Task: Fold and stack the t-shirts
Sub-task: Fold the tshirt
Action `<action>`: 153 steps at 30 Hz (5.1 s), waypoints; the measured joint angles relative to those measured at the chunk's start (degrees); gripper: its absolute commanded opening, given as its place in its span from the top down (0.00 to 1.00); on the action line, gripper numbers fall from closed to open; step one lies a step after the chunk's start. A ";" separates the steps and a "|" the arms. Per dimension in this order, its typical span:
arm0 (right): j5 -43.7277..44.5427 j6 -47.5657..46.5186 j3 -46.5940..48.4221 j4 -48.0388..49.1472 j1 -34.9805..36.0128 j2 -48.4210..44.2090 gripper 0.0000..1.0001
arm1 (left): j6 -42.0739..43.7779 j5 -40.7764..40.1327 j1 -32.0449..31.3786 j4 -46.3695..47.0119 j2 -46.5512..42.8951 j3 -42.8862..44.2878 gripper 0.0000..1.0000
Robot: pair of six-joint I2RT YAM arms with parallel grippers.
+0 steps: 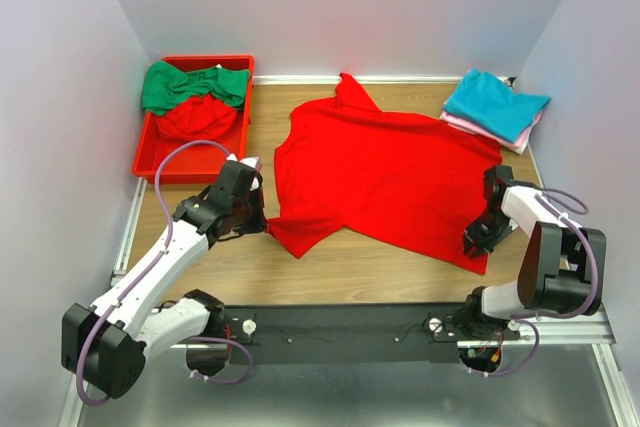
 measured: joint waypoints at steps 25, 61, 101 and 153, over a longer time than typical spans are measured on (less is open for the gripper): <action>-0.02 0.31 6.45 1.97 4.35 6.54 0.98 | 4.50 0.90 10.38 3.72 6.75 3.91 1.00; 2.10 7.98 8.63 -4.26 14.60 -0.61 0.55 | 13.20 3.28 17.51 6.64 13.86 11.63 1.00; -1.46 15.74 -3.89 -1.46 23.47 -5.20 0.98 | 13.33 4.85 17.57 5.25 12.87 12.15 1.00; -1.97 10.54 5.88 -10.88 24.11 -16.50 0.99 | 5.57 22.40 17.62 12.46 22.40 20.11 1.00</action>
